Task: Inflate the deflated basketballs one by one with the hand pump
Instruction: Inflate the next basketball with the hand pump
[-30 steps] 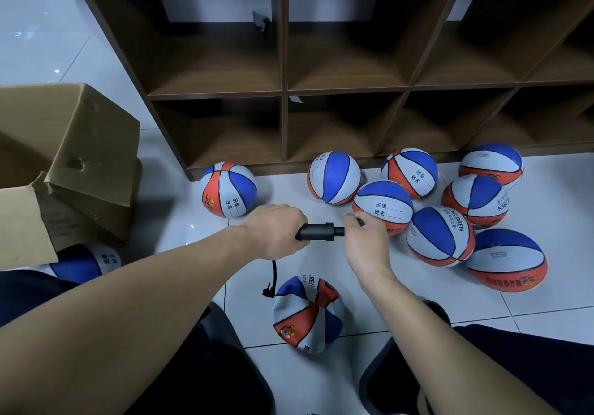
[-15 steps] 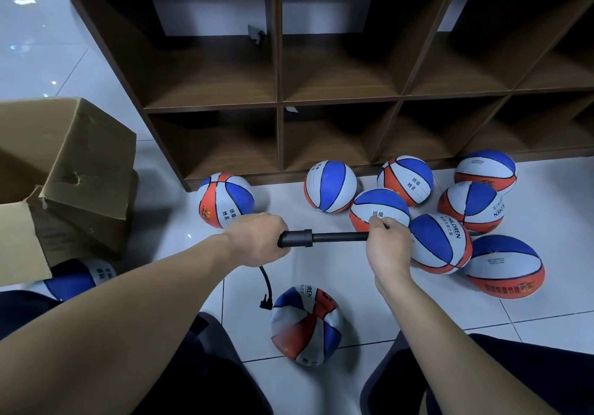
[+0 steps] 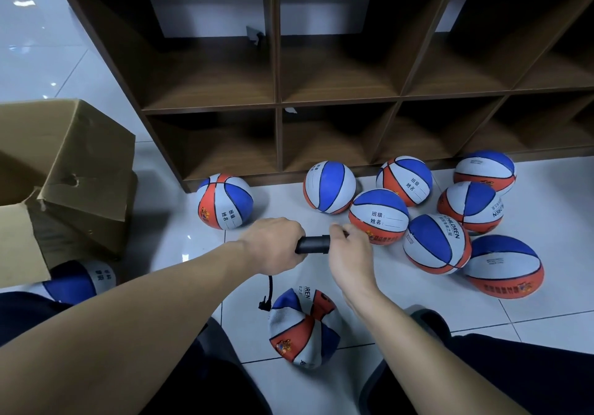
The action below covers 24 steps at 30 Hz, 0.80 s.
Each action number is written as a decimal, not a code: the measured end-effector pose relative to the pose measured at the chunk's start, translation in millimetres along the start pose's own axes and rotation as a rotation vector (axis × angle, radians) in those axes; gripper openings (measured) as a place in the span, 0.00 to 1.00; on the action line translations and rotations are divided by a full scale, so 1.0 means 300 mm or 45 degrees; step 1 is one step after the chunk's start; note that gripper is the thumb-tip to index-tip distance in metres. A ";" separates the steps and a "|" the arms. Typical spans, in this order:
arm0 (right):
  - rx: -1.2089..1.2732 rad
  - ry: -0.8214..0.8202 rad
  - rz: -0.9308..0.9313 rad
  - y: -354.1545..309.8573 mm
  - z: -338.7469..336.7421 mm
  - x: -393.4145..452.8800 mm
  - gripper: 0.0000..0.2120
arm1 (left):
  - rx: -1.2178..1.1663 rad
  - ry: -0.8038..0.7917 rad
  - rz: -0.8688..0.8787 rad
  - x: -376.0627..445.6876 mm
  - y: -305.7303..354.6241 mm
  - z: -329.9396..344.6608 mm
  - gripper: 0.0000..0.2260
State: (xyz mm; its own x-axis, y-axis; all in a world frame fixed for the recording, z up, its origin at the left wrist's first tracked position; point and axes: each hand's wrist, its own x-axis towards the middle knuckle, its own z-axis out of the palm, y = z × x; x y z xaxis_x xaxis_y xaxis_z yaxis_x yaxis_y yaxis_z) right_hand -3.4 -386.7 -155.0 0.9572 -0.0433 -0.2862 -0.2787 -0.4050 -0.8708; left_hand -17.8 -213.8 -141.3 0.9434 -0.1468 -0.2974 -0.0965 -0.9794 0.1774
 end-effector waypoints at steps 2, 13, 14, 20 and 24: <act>0.000 -0.028 0.011 0.002 0.003 0.007 0.17 | -0.009 0.004 0.008 0.001 -0.003 0.002 0.11; -0.079 -0.149 0.062 0.014 -0.035 0.039 0.16 | 0.004 -0.026 0.025 -0.003 -0.061 0.007 0.12; -0.065 -0.129 0.078 0.016 -0.049 0.050 0.16 | 0.001 -0.037 0.008 -0.005 -0.074 0.006 0.12; 0.089 0.036 0.213 0.006 -0.165 0.124 0.19 | -0.128 -0.100 -0.061 -0.017 -0.153 -0.007 0.14; 0.147 0.126 0.223 0.000 -0.179 0.127 0.18 | -0.126 -0.085 -0.053 -0.013 -0.140 -0.009 0.13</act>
State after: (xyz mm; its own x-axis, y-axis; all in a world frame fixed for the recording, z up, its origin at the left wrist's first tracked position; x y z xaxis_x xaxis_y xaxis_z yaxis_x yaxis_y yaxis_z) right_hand 37.2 -437.3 -144.4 0.8949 -0.1952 -0.4013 -0.4428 -0.2768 -0.8529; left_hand -16.6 -171.6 -145.2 0.9225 -0.1186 -0.3674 -0.0229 -0.9668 0.2547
